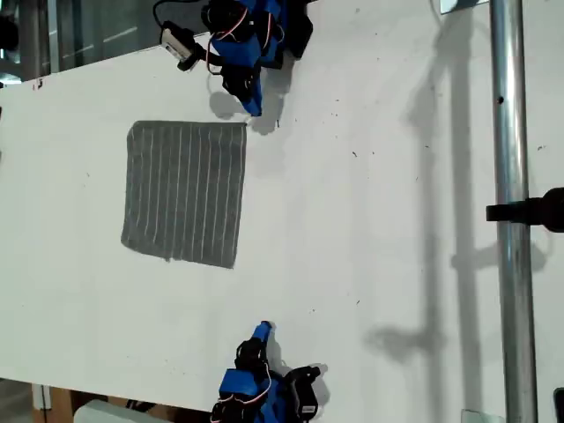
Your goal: Grasp corners of a towel and fold twice.
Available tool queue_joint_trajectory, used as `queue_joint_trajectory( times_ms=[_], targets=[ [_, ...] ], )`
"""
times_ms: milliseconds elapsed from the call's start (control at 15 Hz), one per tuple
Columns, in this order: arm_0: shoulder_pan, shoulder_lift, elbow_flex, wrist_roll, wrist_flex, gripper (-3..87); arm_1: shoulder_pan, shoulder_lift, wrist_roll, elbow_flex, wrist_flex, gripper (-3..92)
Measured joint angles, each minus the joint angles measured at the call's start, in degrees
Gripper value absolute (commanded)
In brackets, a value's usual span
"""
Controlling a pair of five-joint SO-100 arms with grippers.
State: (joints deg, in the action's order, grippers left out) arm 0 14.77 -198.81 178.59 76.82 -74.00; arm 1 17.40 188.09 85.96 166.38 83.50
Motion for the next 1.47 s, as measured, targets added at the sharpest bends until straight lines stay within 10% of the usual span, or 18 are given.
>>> queue_joint_trajectory(
  times_ms=[600, 1133, 1467],
  targets=[
    [0.0, 0.0, 0.0, 0.0, 0.0, -2.6, -0.1, -2.3, -4.2, -8.3, 1.1, -0.3],
    [0.0, 0.0, 0.0, 0.2, 0.0, -2.6, 24.3, -58.7, -50.4, -57.0, 1.5, 0.5],
    [0.0, 0.0, 0.0, 0.2, 0.0, -2.6, 27.0, -72.7, -65.0, -70.7, 7.5, 31.1]
  ],
)
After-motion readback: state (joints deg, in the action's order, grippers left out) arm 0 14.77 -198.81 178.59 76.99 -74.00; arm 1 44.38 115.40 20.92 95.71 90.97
